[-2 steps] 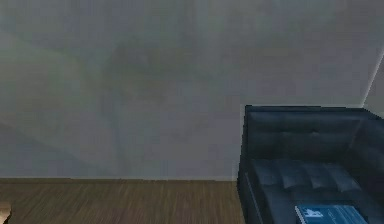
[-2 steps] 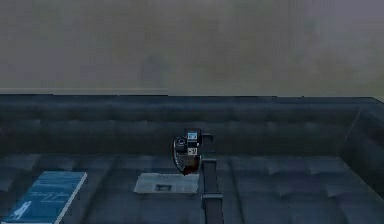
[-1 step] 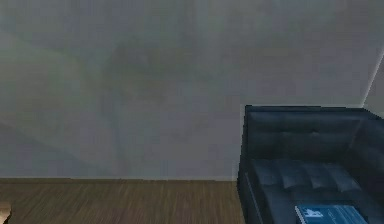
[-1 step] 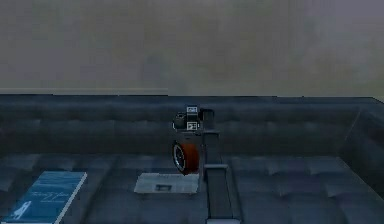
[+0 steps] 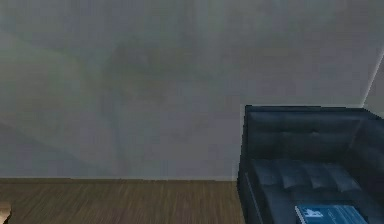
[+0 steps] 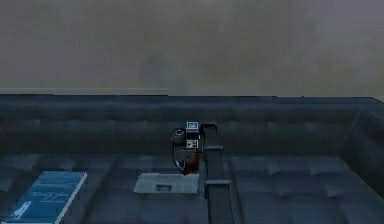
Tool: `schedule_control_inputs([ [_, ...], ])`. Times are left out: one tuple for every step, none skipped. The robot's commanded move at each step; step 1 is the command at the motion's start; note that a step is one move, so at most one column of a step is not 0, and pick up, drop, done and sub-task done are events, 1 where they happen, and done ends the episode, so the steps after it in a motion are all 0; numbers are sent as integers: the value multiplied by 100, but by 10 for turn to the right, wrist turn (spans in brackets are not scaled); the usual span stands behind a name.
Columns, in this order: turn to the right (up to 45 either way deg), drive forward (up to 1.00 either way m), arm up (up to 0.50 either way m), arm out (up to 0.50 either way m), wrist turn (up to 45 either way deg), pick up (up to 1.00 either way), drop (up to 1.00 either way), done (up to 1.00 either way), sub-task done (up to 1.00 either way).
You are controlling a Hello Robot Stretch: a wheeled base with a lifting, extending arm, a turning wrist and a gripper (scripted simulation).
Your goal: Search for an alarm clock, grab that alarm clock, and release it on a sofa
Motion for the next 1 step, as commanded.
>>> schedule_control_inputs([
  [0, 0, 0, 0, 0, 0, 0, 100, 0],
])
